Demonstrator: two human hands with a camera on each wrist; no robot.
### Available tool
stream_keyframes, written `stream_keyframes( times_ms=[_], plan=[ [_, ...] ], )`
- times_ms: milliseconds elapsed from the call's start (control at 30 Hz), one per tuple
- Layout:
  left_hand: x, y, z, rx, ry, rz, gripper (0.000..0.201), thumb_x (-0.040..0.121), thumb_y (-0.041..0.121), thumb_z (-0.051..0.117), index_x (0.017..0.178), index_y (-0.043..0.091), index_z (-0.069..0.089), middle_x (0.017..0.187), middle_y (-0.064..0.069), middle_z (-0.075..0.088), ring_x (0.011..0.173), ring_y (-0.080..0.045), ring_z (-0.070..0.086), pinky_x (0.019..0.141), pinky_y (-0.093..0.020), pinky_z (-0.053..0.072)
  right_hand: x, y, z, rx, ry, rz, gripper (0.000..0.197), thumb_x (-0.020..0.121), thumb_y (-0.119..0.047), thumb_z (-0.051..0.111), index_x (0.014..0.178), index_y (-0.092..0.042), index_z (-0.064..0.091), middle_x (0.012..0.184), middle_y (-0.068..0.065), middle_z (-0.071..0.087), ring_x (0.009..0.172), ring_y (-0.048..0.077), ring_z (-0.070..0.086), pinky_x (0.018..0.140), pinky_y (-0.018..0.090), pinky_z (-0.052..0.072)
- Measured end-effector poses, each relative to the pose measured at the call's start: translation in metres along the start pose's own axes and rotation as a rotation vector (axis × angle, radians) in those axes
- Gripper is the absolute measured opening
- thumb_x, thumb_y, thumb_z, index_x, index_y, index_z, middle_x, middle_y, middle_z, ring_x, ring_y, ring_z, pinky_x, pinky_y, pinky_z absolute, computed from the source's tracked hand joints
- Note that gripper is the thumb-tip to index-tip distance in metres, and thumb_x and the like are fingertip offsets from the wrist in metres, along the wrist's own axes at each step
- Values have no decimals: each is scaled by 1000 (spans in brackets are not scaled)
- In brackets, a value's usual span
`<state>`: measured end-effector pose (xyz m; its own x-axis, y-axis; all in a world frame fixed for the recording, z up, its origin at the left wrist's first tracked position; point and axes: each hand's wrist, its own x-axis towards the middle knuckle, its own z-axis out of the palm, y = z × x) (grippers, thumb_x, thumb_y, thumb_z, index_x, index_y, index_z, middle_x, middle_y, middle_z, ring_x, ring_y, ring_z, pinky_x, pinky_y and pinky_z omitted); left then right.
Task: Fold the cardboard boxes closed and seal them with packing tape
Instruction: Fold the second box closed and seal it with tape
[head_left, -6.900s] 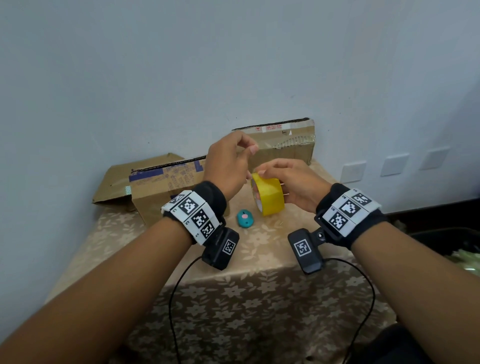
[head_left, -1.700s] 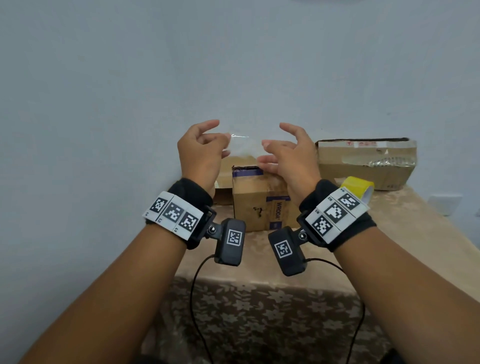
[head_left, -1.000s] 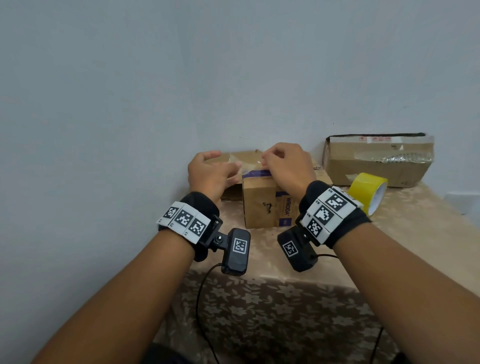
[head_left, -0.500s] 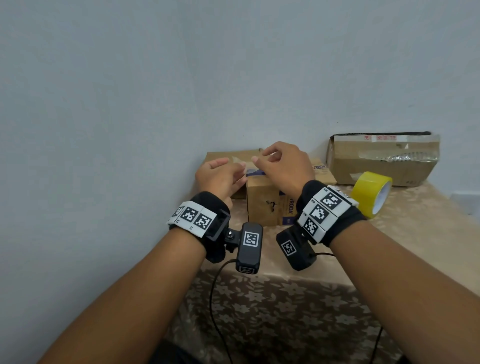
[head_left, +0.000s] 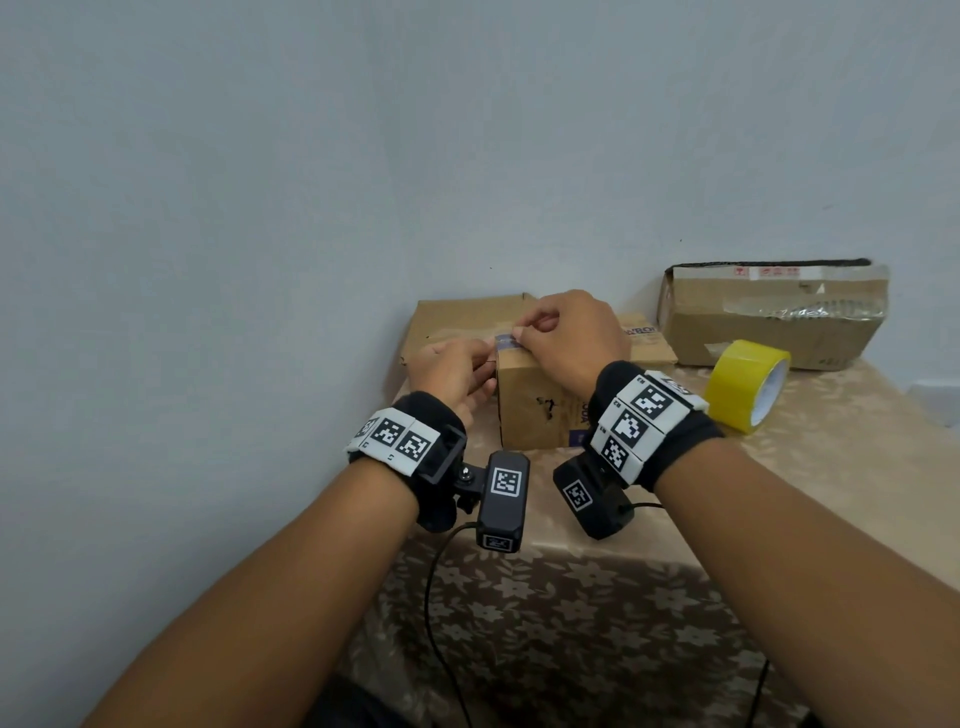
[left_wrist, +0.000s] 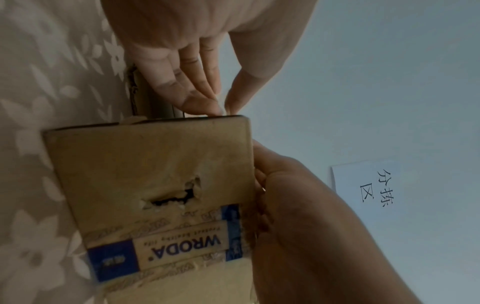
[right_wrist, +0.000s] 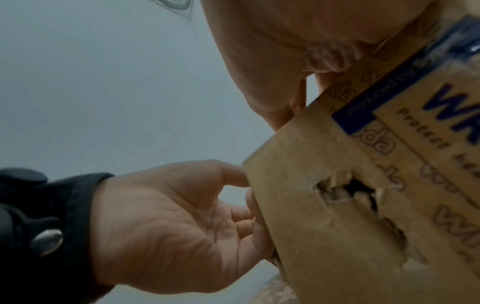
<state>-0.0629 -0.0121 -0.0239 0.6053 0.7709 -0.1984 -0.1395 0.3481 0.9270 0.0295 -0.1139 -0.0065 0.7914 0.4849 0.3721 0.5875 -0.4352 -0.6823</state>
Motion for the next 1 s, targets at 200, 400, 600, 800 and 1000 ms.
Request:
stream_keyframes(
  times_ms=[200, 400, 600, 800, 1000],
  plan=[
    [6, -9, -4, 118, -67, -218, 24, 95, 20, 67, 115, 8, 69, 79, -1, 56, 53, -9, 45, 38, -19, 35, 0, -1, -1, -12, -17, 8, 11, 92, -33, 71, 88, -31, 80, 89, -14, 71, 96, 12, 66, 82, 35, 54],
    [12, 0, -6, 281, 20, 66, 16, 84, 0, 61, 92, 14, 60, 87, -6, 62, 67, -17, 52, 51, -27, 40, -1, -2, -1, -27, -16, -1, 12, 93, -33, 70, 88, -31, 80, 80, -17, 64, 94, 12, 66, 77, 31, 50],
    [12, 8, 9, -35, -71, 72, 8, 98, 10, 59, 90, 12, 59, 65, 2, 55, 52, -8, 51, 49, -20, 40, -3, -4, -3, -36, -11, -20, 12, 93, -33, 69, 90, -30, 80, 83, -15, 64, 93, 13, 66, 76, 31, 50],
    [15, -2, 4, 106, -177, -101, 12, 99, 24, 59, 96, 14, 64, 70, 0, 61, 60, -12, 49, 58, -24, 39, -6, -4, -5, -39, -21, -50, 15, 94, -32, 66, 92, -30, 81, 82, -15, 64, 93, 13, 66, 76, 31, 50],
    [14, 8, 3, 323, -114, -20, 21, 102, 37, 53, 104, 17, 59, 84, -5, 68, 68, -19, 59, 60, -30, 46, -2, -3, -12, 43, -87, -53, 18, 91, -20, 65, 86, -28, 81, 80, -15, 67, 95, 15, 68, 88, 39, 57]
  ],
)
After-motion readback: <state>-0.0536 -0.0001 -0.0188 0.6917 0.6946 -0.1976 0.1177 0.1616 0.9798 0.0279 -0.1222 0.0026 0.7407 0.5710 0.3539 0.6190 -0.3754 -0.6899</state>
